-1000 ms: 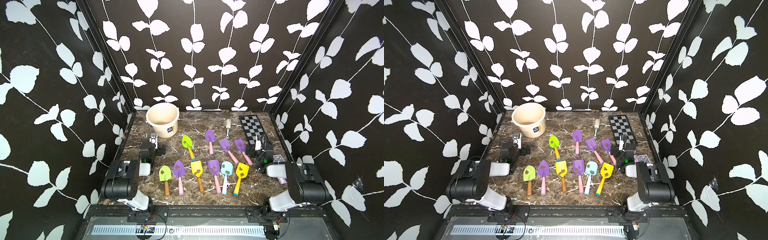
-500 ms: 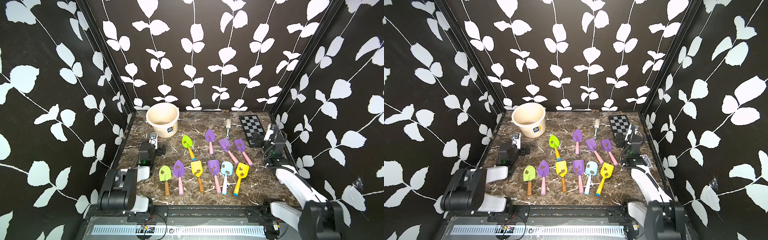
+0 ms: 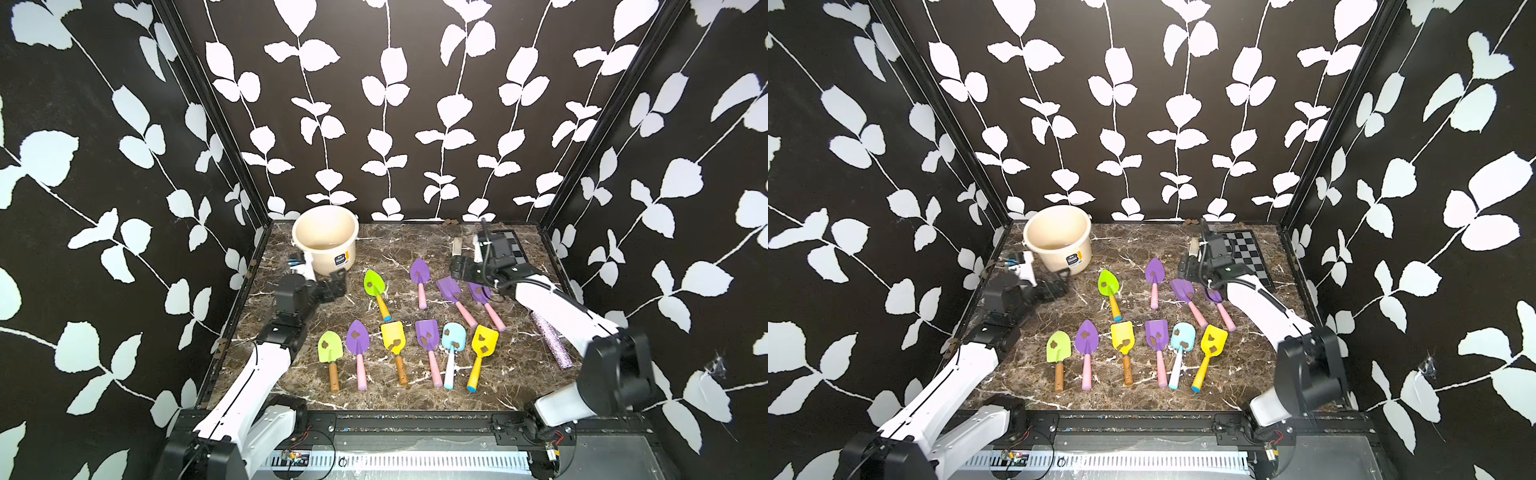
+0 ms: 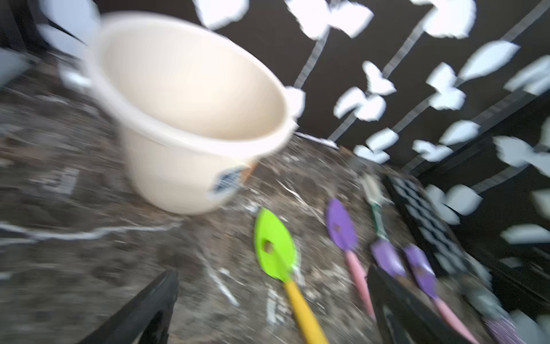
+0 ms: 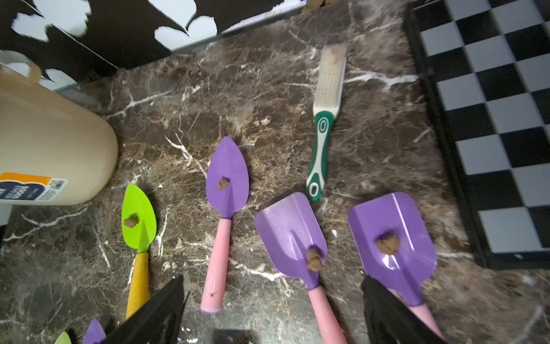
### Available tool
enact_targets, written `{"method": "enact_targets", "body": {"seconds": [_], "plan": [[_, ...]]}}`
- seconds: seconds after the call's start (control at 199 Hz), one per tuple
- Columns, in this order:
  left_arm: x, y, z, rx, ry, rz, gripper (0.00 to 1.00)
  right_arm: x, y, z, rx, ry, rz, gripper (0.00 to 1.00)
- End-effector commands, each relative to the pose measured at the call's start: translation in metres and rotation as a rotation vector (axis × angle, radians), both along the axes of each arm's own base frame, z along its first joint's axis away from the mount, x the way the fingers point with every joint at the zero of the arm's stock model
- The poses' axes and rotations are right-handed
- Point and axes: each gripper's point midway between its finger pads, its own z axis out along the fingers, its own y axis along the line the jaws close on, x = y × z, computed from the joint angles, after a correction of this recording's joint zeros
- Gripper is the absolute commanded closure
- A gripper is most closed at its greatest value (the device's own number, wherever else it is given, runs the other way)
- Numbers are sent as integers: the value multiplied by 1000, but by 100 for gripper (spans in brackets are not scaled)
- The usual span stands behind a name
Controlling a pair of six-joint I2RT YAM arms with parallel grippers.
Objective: Brush the soil off the hand trowel and place it into the bucket
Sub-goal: Pick up the brush from the center of the board.
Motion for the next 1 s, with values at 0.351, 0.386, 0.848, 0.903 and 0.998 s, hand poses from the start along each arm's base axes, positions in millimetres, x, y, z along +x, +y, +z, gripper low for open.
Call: {"method": "enact_targets", "body": {"seconds": [0.351,0.386,0.848,0.903,0.998], "plan": [[-47,-143,-14,-1,80,-420,1,124,-44,-60,-207,98,-137,7],[-46,-143,-15,11,73,-420,1,131,-46,-64,-207,101,-138,7],[-42,-142,-21,34,22,-419,1,176,-34,-114,-213,197,-104,28],[-42,-140,-24,38,24,-412,1,174,-33,-121,-218,220,-96,29],[-41,-138,-24,36,15,-401,1,168,-31,-133,-245,261,-82,31]]}}
